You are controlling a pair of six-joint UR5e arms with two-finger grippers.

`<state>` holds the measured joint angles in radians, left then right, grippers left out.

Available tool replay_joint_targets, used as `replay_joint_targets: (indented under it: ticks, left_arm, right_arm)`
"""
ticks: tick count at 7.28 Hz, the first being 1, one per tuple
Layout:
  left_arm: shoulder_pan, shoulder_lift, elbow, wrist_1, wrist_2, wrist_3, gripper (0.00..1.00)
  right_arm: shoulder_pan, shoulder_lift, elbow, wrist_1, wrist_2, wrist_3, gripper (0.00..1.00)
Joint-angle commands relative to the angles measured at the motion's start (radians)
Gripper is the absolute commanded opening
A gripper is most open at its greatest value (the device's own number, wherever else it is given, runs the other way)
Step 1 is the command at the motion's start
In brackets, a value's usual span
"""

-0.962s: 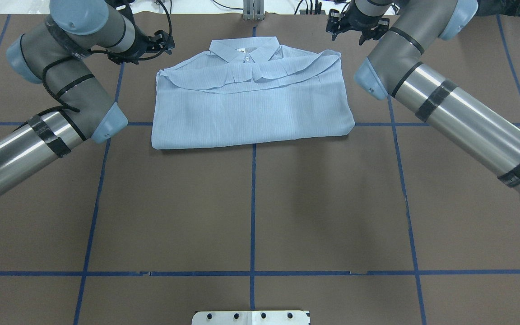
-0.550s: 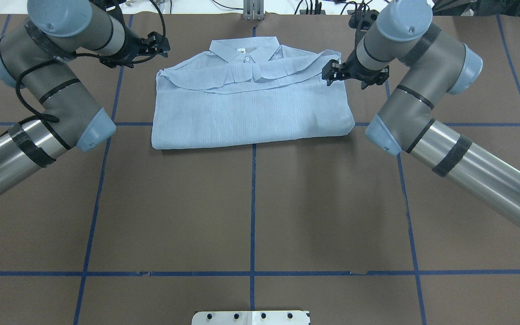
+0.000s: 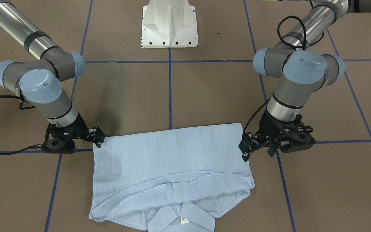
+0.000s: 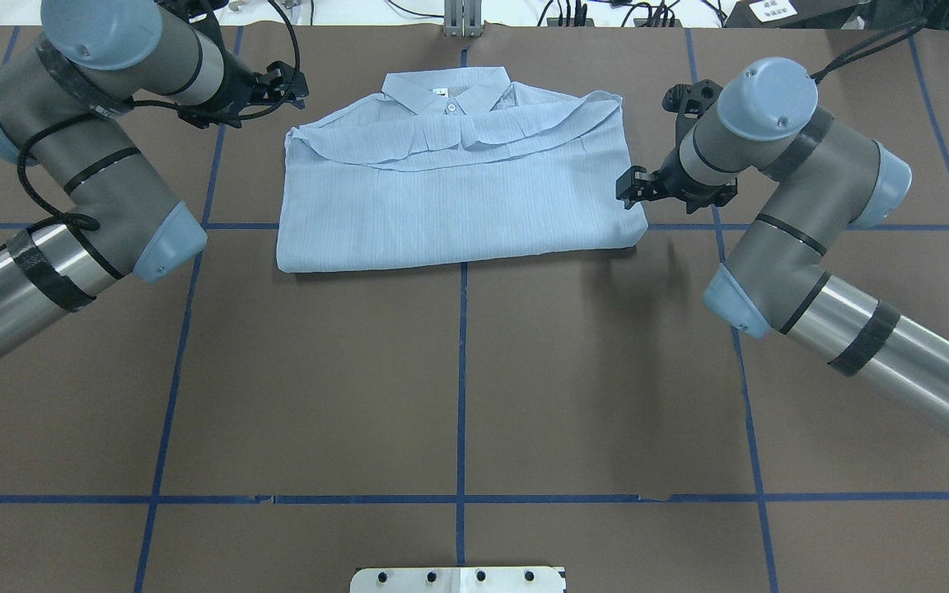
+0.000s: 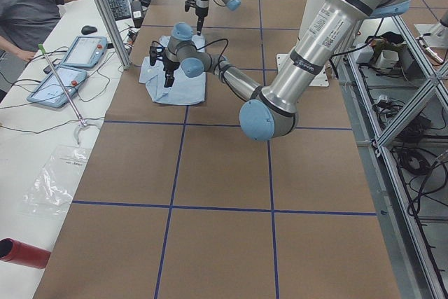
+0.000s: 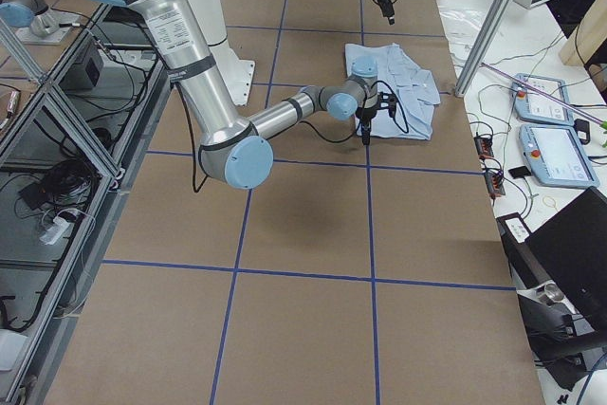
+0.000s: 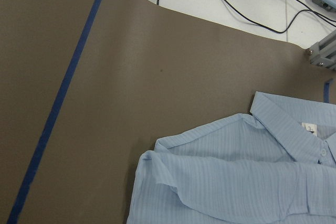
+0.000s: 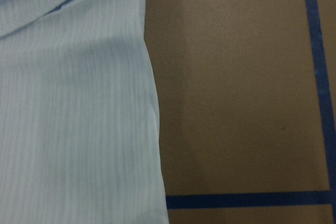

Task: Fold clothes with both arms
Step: 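Move the right gripper to the folded shirt's side edge and grasp it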

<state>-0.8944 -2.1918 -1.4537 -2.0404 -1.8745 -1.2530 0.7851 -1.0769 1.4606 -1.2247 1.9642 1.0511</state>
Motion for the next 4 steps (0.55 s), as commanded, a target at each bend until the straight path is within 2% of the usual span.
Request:
replay_joint_targets:
  ticks: [1,3,4]
  left_arm:
    - [0.0,0.001,-0.001,0.0,0.0,0.001,1.0]
    - [0.0,0.0,-0.001,0.0,0.0,0.001,1.0]
    - [0.0,0.001,-0.001,0.002,0.0,0.001,1.0]
  right_arm:
    - [-0.027,0.006,-0.005,0.001,-0.005,-0.002,0.91]
    - [-0.027,0.008,-0.003,0.001,-0.001,-0.003,0.41]
    - [-0.026,0.009,-0.003,0.001,-0.002,-0.005,0.36]
